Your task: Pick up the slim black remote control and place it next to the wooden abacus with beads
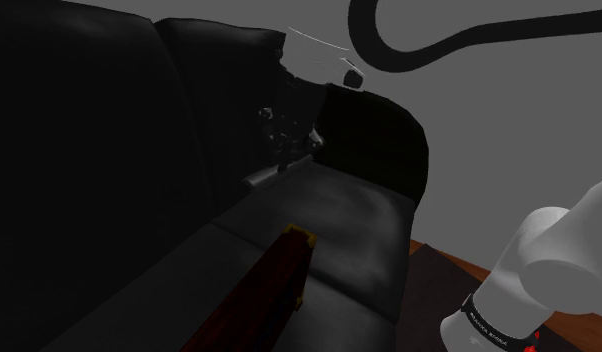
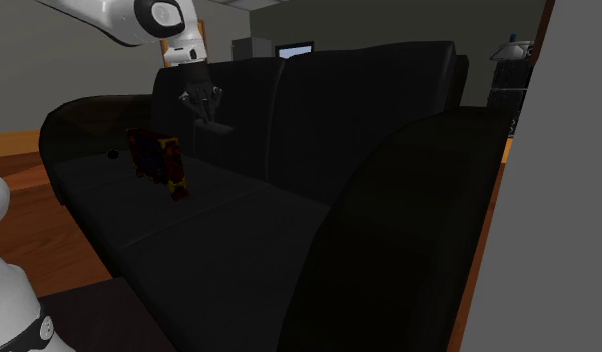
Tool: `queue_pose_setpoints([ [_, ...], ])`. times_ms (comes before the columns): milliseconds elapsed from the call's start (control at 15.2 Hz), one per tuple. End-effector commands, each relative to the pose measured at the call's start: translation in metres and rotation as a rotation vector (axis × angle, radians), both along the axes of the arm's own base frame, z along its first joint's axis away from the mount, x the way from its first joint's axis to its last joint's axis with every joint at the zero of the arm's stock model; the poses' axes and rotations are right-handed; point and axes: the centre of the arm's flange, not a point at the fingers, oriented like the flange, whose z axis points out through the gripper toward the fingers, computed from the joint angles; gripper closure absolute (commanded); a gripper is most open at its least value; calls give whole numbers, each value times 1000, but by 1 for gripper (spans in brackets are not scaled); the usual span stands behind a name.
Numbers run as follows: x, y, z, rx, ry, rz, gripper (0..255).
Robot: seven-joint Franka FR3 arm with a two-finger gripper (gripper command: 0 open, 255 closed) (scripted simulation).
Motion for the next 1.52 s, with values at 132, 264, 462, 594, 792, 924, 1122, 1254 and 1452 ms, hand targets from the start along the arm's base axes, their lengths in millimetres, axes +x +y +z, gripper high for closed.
queue_pose_setpoints([
  [132,0,0,-21,0,-1,0,255],
  [264,0,0,-31,0,-1,0,255],
  [462,0,0,-47,0,-1,0,255],
  [594,0,0,-58,0,-1,0,255],
  [792,0,0,-73,0,-1,0,255],
  [924,0,0,-84,0,-1,0,255],
  [1122,0,0,-100,0,-1,0,255],
  [1254,0,0,-110,0,-1,0,255],
  [1452,0,0,-126,0,-1,0,255],
])
